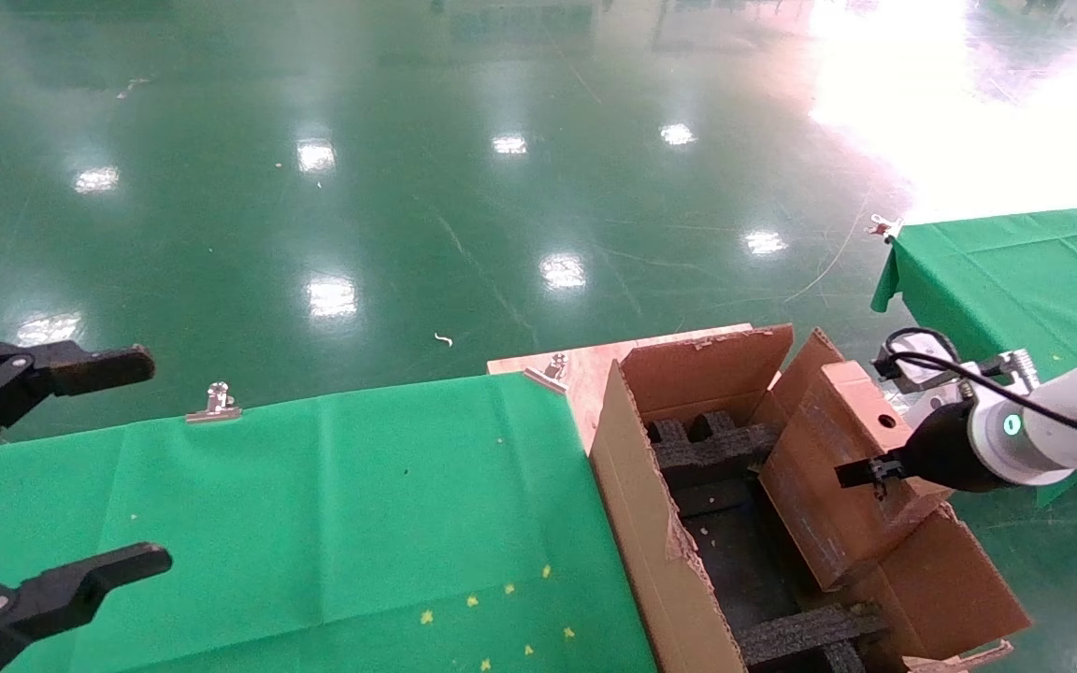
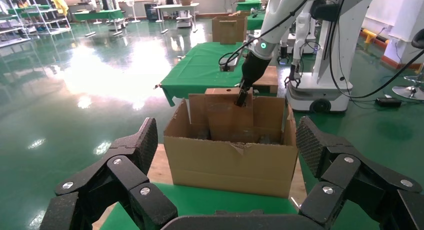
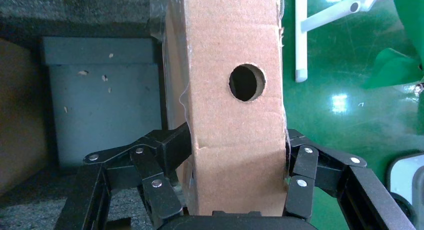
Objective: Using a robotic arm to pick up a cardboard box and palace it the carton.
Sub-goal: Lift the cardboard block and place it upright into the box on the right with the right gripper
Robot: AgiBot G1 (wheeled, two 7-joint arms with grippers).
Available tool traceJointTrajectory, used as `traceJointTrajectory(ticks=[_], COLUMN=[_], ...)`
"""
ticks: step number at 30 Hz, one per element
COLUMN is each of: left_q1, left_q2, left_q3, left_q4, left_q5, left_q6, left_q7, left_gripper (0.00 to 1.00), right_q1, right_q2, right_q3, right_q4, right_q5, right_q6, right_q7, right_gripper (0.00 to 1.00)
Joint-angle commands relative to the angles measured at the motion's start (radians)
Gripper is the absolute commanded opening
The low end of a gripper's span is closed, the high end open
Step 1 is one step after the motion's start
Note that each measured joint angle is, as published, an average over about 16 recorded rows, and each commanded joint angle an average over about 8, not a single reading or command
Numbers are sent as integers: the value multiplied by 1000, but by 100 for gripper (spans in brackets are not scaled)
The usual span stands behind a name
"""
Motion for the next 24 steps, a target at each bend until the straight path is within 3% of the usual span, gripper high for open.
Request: traceJointTrajectory(ticks=[1,24], left_q1=[0,0], left_q2=[0,0], left_q3=[0,0], left_q4=[0,0], left_q5=[0,0], left_q6=[0,0], left_q7=[0,0], left_gripper=[100,100], right_q1=[-10,-146], right_q2=[-6,-73], right_q3=[-4,-43], right_q4=[0,-27], right_q5=[-8,-126], right_q6=[6,122], right_q7=[9,162], right_gripper=[0,0])
